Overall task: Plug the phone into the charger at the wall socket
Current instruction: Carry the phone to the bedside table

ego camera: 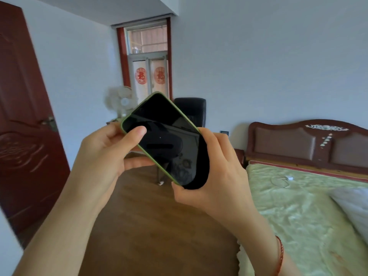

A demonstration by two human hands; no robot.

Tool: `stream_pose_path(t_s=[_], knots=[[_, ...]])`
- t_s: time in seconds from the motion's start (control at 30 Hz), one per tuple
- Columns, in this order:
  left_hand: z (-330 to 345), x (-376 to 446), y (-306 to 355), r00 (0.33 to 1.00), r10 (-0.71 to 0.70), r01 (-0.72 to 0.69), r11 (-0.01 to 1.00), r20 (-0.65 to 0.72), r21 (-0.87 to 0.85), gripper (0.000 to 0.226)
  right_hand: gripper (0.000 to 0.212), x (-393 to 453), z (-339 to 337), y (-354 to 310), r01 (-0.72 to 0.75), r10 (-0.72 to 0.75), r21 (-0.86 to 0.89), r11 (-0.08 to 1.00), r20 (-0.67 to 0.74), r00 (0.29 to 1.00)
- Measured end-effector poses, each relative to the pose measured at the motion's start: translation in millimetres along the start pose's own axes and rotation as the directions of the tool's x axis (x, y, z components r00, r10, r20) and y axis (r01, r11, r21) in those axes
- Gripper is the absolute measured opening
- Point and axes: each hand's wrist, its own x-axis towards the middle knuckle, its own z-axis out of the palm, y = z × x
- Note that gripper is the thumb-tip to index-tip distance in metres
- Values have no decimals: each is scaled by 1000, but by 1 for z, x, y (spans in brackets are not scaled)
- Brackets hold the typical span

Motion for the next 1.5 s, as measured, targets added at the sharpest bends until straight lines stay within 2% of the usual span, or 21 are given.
stream_pose_path(t_s=[0.13,0.37,0.67,1.0,1.3,1.5], knots=[[26,55,-55,998,-41,44,998,52,-50,39,83,22,27,60,-46,45,-59,997,-21,999],[78,161,-142,988,-88,99,991,125,-91,33,85,78,65,166,-114,112,-130,985,-17,994],[119,255,-222,974,-88,123,979,208,-162,19,82,130,105,257,-166,166,-191,968,-12,986],[176,360,-323,950,-98,160,968,298,-192,19,82,183,156,374,-227,225,-262,938,-37,974],[248,508,-404,918,-103,190,962,382,-198,15,77,284,200,505,-231,192,-380,896,-139,972],[291,577,-456,914,-153,241,950,377,-199,19,81,328,222,584,-237,211,-401,885,-109,971]])
